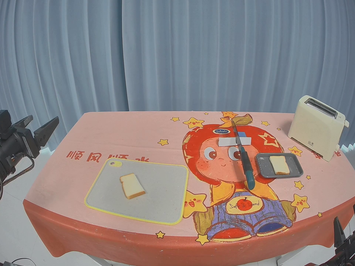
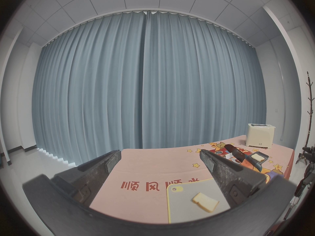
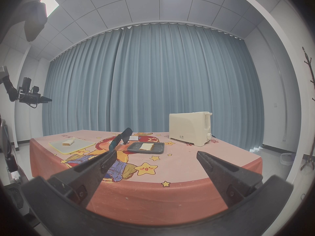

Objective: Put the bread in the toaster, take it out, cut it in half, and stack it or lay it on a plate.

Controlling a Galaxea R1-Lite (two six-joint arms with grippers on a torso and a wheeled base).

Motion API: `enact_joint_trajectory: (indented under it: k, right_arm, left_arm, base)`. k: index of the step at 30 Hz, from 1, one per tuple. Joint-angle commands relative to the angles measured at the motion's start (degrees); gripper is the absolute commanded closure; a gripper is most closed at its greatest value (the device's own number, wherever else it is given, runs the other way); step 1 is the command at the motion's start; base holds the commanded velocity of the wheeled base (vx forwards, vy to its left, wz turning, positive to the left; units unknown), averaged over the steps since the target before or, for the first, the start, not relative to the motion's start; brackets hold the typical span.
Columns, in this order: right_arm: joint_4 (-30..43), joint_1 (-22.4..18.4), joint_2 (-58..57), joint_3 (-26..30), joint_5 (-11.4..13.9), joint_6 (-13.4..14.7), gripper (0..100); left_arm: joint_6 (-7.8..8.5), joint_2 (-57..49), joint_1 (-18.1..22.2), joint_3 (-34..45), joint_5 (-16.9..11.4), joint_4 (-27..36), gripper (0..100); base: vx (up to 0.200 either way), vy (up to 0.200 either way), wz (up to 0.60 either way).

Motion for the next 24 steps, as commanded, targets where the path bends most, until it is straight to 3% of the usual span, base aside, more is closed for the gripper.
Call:
enact_joint_trajectory:
  k: [1,14,24]
  right_arm:
    - [-0.02,0.02,-0.93,1.01,0.01,0.01,0]
    - [-0.02,0.02,-0.93,1.01,0.01,0.01,0]
    - [-0.02,0.02,-0.93,1.01,0.01,0.01,0]
  left_arm:
    - [-0.88,1.58,-0.06,-0.27,0.0,-0.01,0]
    - [-1.49,7.47,0.12,-0.09,0.27,-0.01,0]
    - [-2.11,12.04,0.3,-1.94,3.78,-0.44,0]
  base:
    - [0.0,0.0,0.0]
    - [0.0,0.0,0.0]
    - [0.0,0.0,0.0]
